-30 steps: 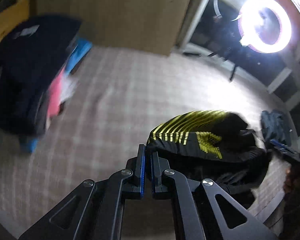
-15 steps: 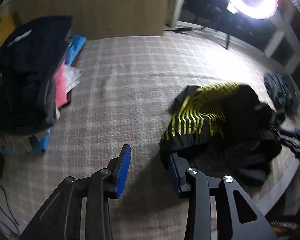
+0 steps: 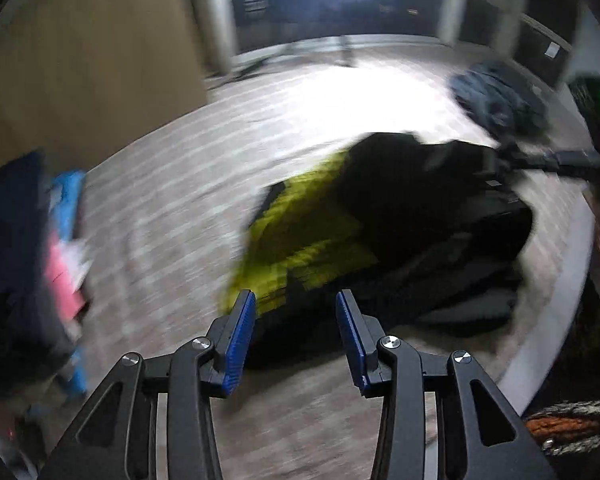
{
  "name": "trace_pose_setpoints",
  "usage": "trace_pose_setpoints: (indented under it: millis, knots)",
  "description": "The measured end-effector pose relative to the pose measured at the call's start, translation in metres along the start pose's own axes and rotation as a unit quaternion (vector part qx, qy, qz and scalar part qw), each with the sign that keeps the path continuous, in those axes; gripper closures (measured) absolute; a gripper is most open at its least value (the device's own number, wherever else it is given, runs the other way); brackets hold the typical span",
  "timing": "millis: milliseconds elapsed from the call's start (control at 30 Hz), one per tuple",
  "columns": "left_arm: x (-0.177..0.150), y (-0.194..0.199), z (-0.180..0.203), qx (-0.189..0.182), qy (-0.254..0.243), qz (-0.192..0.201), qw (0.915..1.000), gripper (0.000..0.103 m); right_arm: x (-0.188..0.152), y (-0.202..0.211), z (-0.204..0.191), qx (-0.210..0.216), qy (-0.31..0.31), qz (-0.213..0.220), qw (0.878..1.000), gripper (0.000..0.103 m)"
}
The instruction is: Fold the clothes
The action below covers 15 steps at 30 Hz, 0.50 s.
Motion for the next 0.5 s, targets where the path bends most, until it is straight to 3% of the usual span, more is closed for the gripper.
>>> trace_pose_setpoints:
  millis: [100, 200, 267, 333, 400, 500]
  knots:
    - [0.016, -0.007, 0.042, -0.037, -0.054, 0.006, 0.9978, 0.063, 0.006, 0.021, 0.002, 0.036, -0.031, 0.013, 0.999, 0.100]
    - [0.024, -0.027, 0.074, -0.036, -0.115, -0.006, 0.9926, 0.062, -0.005, 0.031, -0.005, 0.001, -0.006, 0.011, 1.000, 0.097]
    - [0.029, -0.041, 0.096, -0.036, -0.156, -0.014, 0.9870, 0.062, -0.022, 0.030, -0.009, -0.016, 0.010, -0.005, 1.000, 0.084]
    - [0.034, -0.055, 0.118, -0.036, -0.196, -0.022, 0.9797, 0.062, -0.040, 0.025, -0.010, -0.023, 0.013, -0.018, 0.999, 0.056]
    - [0.039, -0.068, 0.131, -0.031, -0.222, -0.030, 0.9740, 0.062, -0.061, 0.018, -0.006, -0.026, 0.009, -0.029, 0.999, 0.051]
    - [0.049, -0.079, 0.127, -0.039, -0.208, -0.039, 0.9765, 0.062, -0.078, -0.006, -0.007, -0.030, 0.001, -0.049, 0.998, 0.051]
Point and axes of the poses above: each gripper's, at about its wrist camera, not at the fingertips, and y roughly against the way its jaws point, z to its right, x to its top, the point moved 8 cm from there along -y, roughly the way its jaws point, and after that the axes turned 7 degrees about -z, right-handed, at the moved point
